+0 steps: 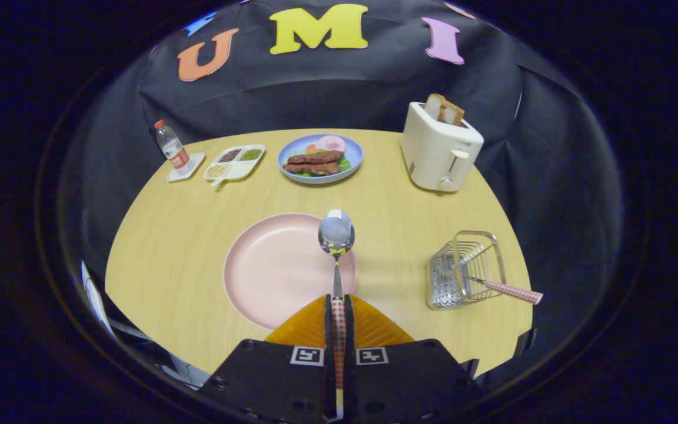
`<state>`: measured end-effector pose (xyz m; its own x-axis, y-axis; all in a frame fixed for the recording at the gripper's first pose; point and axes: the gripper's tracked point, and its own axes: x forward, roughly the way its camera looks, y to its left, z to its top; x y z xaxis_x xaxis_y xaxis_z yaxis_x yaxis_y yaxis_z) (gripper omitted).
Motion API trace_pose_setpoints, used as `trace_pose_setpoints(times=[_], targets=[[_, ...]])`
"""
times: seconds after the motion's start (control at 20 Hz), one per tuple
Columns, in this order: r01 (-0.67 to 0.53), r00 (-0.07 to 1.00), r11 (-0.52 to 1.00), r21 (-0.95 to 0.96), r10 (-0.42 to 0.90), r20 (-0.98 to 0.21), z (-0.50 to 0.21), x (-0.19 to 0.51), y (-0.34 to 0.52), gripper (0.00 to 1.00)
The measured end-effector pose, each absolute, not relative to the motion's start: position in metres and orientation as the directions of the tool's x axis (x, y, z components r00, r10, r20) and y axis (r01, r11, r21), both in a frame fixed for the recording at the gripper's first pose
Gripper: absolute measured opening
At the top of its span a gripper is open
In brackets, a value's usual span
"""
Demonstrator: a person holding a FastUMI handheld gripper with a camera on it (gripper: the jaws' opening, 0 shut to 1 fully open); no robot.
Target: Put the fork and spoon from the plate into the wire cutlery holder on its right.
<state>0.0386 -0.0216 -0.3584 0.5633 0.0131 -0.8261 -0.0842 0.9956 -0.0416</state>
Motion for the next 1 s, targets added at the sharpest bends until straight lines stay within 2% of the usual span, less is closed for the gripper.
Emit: trace_pose_setpoints(times=[0.2, 0.4, 0.8, 1.0], targets=[[-0.049, 0.564, 0.998, -0.047, -0.011, -0.826, -0.336, 0.041, -0.067, 0.05], [-0.023, 0.503, 0.999, -0.039, -0.022, -0.864, -0.321, 0.038, -0.113, 0.05], [-0.055, 0.326, 0.998, -0.044, -0.024, -0.945, -0.312, 0.029, -0.17, 0.05], [-0.068, 0.164, 0.997, -0.021, -0.009, -0.986, -0.317, 0.018, -0.172, 0.05]])
